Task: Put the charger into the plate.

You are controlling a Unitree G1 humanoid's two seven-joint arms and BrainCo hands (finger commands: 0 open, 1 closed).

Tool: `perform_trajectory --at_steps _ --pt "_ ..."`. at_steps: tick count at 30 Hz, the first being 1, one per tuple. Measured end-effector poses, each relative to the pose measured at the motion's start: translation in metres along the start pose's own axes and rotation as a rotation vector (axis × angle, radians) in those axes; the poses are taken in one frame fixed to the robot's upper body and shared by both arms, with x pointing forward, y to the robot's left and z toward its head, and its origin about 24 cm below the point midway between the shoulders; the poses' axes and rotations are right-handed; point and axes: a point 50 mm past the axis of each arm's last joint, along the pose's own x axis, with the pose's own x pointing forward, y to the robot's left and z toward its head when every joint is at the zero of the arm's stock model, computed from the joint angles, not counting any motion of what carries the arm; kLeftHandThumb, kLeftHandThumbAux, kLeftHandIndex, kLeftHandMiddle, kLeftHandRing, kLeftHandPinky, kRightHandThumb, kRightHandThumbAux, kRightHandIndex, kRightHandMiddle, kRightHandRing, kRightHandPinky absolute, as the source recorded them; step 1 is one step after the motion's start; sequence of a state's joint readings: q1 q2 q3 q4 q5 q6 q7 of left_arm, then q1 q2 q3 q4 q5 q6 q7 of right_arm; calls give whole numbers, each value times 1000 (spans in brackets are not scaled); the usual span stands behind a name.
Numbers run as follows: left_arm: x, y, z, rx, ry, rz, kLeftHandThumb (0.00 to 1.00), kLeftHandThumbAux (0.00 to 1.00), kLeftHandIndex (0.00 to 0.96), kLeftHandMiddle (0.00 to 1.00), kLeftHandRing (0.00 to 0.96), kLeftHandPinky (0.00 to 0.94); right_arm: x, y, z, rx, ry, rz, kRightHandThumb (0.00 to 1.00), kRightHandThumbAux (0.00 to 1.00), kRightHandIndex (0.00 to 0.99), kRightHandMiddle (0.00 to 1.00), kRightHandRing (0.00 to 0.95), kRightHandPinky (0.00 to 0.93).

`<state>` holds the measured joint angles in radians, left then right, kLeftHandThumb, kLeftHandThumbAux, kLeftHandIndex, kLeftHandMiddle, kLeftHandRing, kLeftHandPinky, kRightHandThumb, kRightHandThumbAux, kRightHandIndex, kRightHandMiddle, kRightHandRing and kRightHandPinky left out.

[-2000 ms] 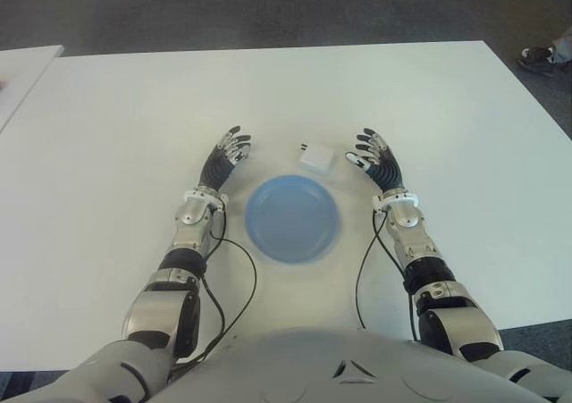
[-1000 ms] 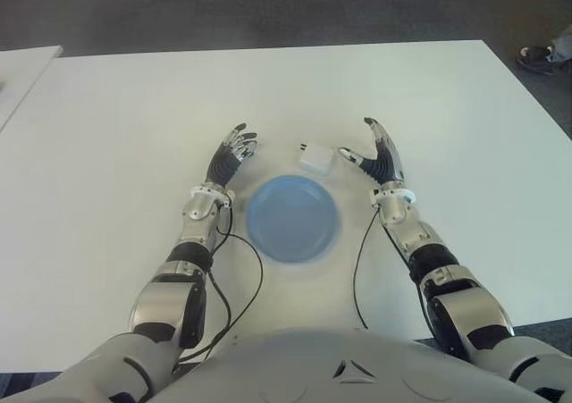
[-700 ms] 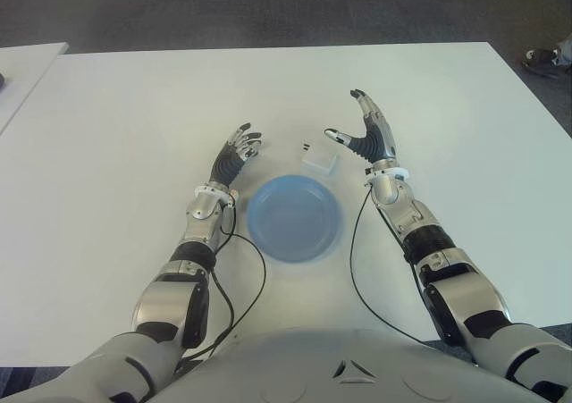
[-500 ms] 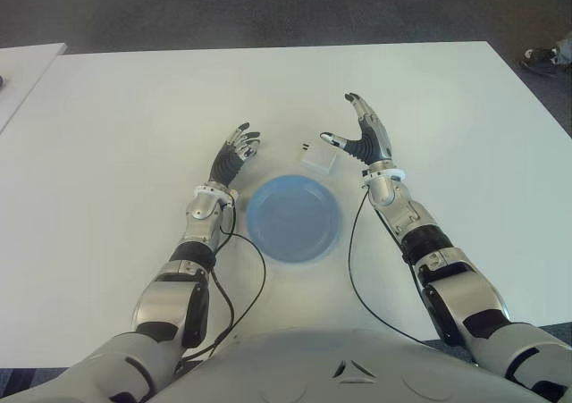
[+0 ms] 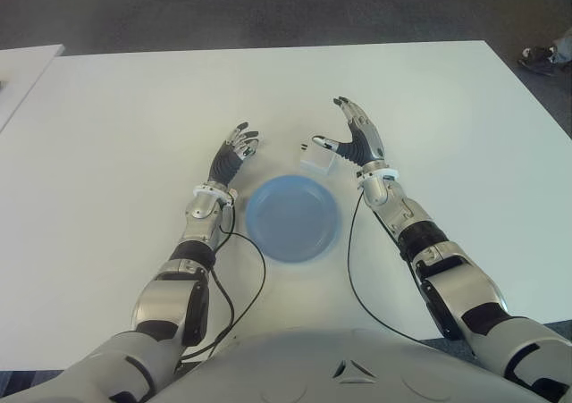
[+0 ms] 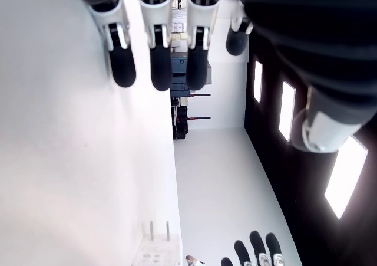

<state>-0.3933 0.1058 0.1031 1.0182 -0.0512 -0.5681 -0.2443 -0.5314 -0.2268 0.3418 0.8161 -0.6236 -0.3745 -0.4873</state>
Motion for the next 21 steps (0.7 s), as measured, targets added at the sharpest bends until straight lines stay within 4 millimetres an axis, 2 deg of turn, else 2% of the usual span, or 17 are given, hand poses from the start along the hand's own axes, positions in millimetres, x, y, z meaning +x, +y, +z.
perform_trajectory --at_steps 9,14,21 --pt "1 0 0 0 4 -1 0 505 87 200 211 226 9 7 10 -121 -33 146 349 206 0 0 0 35" --pt "1 0 1 0 2 -2 0 504 88 203 215 235 14 12 15 -210 -39 262 322 200 0 0 0 22" --pt "1 0 1 1 2 -2 0 506 89 207 219 235 19 13 21 -277 -34 337 323 210 0 0 0 16"
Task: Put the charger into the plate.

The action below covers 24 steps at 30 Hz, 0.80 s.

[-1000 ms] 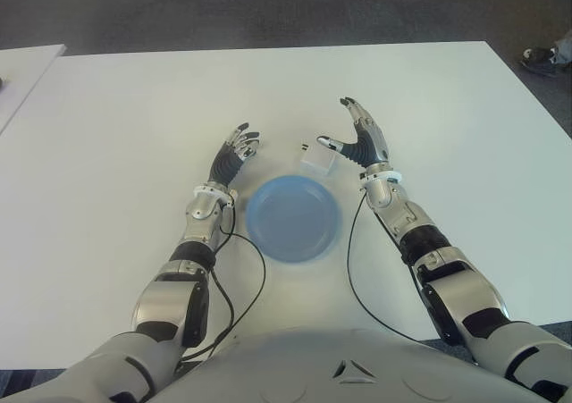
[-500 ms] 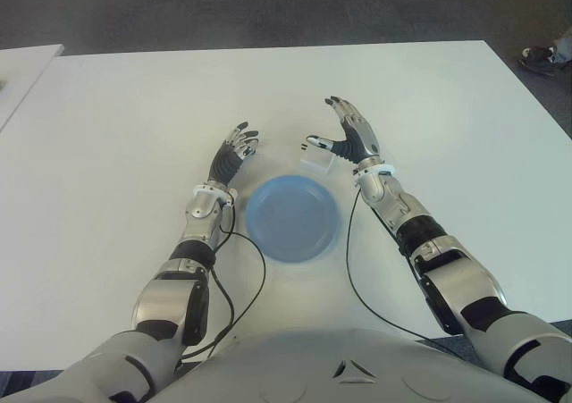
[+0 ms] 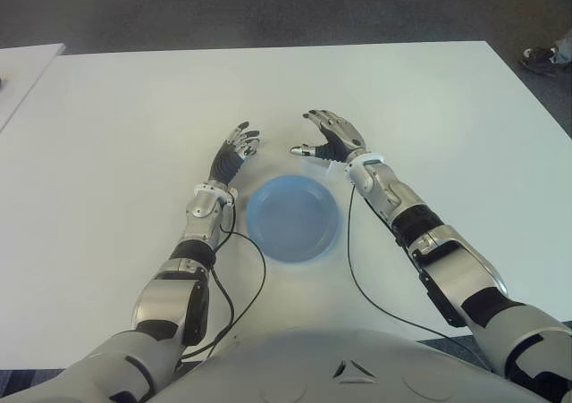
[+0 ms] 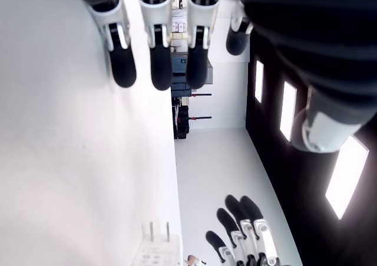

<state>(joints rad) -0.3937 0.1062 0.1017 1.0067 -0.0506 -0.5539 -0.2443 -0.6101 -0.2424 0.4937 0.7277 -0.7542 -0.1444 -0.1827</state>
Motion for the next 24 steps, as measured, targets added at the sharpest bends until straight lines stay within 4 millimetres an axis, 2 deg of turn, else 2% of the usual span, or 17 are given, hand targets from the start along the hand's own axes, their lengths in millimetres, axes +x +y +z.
perform_trajectory --at_steps 14,24 --pt "0 2 4 -1 12 2 0 502 86 198 205 215 4 -6 9 -27 21 51 331 207 0 0 0 28" --pt "0 3 6 -13 24 9 0 498 82 186 193 207 4 3 9 -23 37 110 315 204 0 0 0 41"
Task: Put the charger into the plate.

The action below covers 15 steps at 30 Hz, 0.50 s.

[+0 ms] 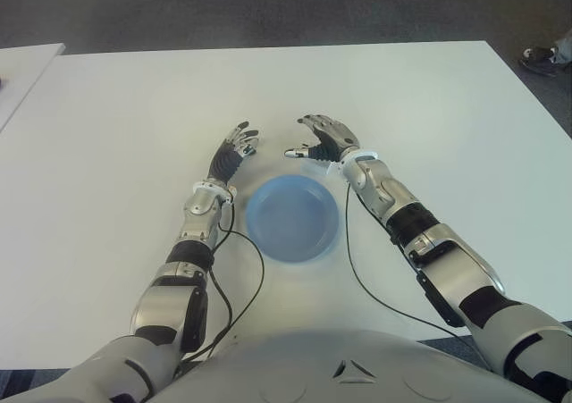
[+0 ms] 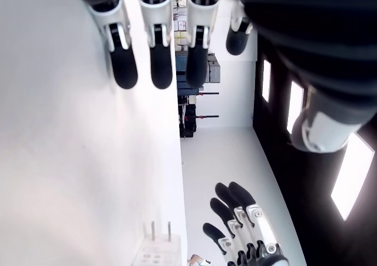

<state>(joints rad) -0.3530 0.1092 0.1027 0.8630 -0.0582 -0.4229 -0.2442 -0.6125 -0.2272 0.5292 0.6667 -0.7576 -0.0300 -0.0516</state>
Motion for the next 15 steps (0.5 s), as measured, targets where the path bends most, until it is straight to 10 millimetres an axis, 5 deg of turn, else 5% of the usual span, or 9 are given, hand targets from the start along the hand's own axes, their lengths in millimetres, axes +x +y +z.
perform_trajectory --at_steps 15 --pt "-2 4 1 -6 13 10 0 489 82 189 195 212 1 2 3 21 -3 9 296 217 0 0 0 53"
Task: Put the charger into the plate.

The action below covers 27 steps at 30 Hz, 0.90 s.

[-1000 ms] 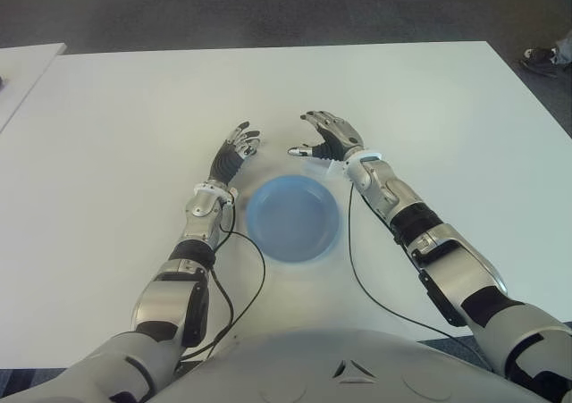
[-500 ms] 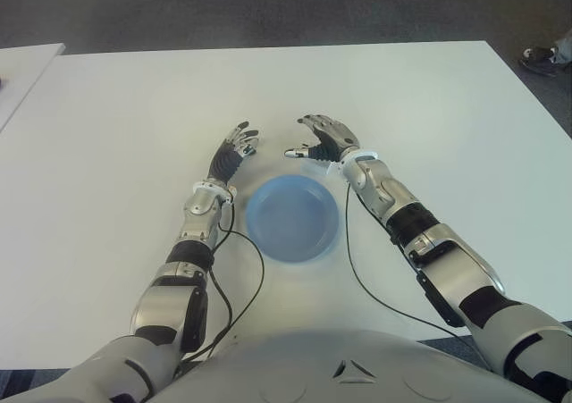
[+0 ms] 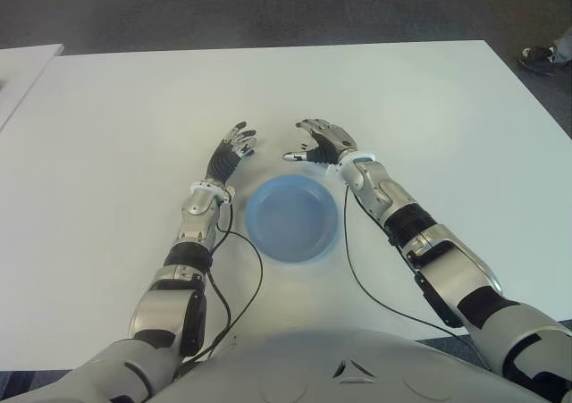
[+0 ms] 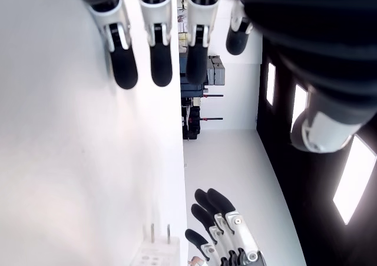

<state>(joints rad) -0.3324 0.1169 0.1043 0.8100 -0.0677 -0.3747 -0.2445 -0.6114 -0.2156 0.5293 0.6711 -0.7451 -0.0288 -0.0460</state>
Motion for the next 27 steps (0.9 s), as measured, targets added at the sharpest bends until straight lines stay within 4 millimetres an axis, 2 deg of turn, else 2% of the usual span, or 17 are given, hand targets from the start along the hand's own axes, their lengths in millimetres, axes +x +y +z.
perform_trajectory --at_steps 16,27 --pt "-1 5 3 0 -6 6 0 489 75 194 203 215 -5 3 -3 31 7 -23 288 250 0 0 10 120" --pt "-4 11 3 -69 -5 -17 0 488 83 208 213 221 -19 26 -31 77 53 -119 308 289 0 0 24 122"
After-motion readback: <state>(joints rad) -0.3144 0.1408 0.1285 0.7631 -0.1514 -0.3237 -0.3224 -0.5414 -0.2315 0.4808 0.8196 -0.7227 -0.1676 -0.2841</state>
